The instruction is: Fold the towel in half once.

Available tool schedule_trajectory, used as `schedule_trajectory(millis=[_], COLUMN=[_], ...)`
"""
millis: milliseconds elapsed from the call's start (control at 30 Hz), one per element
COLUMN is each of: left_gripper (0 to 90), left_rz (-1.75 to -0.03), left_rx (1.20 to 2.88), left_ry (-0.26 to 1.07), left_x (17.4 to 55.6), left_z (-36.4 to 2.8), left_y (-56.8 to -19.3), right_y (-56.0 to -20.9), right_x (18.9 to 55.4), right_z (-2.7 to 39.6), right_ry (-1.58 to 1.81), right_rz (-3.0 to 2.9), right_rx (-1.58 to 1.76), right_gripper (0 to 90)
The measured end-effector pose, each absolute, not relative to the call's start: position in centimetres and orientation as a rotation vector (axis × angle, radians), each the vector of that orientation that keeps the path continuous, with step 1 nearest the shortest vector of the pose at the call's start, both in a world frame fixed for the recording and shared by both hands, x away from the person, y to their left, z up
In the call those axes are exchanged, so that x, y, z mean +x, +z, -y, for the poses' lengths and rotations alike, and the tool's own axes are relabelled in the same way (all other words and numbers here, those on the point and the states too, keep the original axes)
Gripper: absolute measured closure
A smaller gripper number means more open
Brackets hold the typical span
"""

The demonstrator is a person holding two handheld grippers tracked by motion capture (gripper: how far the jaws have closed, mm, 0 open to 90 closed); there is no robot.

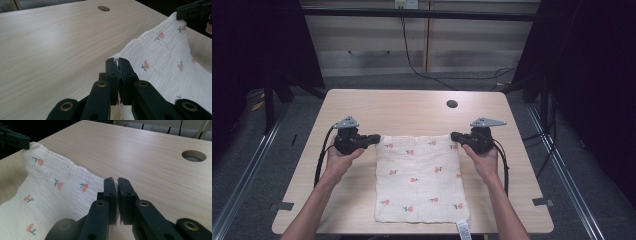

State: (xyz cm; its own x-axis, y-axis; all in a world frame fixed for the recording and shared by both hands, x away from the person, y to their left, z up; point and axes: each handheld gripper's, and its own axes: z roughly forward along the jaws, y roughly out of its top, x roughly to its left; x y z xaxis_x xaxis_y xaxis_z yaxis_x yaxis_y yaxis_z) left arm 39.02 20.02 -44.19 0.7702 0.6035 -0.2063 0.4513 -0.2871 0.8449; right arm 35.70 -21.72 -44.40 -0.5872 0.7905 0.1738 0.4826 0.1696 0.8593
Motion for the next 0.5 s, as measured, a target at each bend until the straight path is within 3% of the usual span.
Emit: schedule_trajectory(millis=[500], left_gripper=[87.4], left_rz=[-0.771], left_rx=[1.893], left_ry=[0.218], left_x=[40.1], left_z=[-18.7], left_y=[-40.8], right_y=[-41.4], right_x=[36.7], right_z=[22.1], right_ry=[1.421], right_rz=[-2.094], right_rx=[1.197], right_gripper=[86.2])
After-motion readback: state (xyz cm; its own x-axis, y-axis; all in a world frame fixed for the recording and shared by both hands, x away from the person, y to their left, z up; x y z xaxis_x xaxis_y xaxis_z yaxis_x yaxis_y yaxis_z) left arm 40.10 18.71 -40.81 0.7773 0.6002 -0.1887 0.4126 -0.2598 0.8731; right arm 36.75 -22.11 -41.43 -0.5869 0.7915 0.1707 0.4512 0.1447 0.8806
